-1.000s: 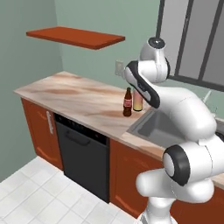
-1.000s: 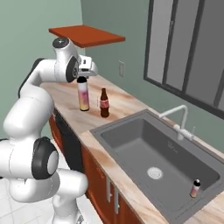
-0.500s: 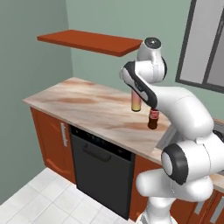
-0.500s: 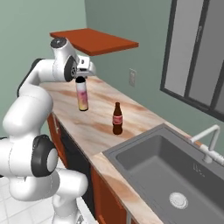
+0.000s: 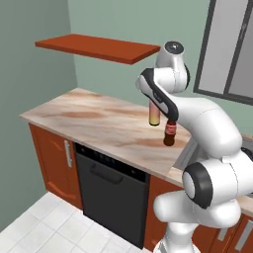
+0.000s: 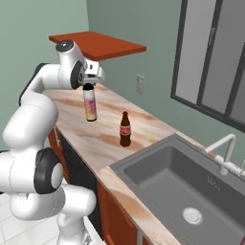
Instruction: Place the large bottle from the dining counter next to the other large bottle outside the sink, and place the small bottle from the dining counter next to the other small bottle inside the sink.
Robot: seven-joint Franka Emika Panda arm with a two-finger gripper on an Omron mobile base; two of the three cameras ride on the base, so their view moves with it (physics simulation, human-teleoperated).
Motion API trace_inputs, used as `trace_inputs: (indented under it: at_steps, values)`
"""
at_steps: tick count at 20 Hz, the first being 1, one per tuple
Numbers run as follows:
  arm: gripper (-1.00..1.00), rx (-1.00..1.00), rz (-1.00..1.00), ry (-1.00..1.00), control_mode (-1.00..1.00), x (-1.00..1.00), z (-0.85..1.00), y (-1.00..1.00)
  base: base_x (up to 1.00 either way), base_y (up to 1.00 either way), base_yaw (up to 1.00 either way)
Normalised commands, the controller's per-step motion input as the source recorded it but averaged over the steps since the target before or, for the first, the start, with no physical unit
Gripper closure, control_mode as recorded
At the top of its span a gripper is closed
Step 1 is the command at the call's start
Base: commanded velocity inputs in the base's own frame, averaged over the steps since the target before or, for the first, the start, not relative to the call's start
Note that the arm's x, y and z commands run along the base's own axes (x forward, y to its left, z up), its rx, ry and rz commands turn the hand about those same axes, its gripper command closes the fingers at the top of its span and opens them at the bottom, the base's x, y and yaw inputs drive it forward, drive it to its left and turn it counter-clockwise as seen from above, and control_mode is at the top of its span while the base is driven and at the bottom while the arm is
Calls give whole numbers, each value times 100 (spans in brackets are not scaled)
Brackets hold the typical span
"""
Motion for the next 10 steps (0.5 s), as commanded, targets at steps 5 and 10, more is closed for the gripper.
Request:
trace_inputs:
  at_steps: [5, 10]
  values:
    - [100, 0, 0, 0, 100, 0, 0, 0, 2, -21, -20]
    - [100, 0, 0, 0, 100, 0, 0, 0, 0, -25, -22]
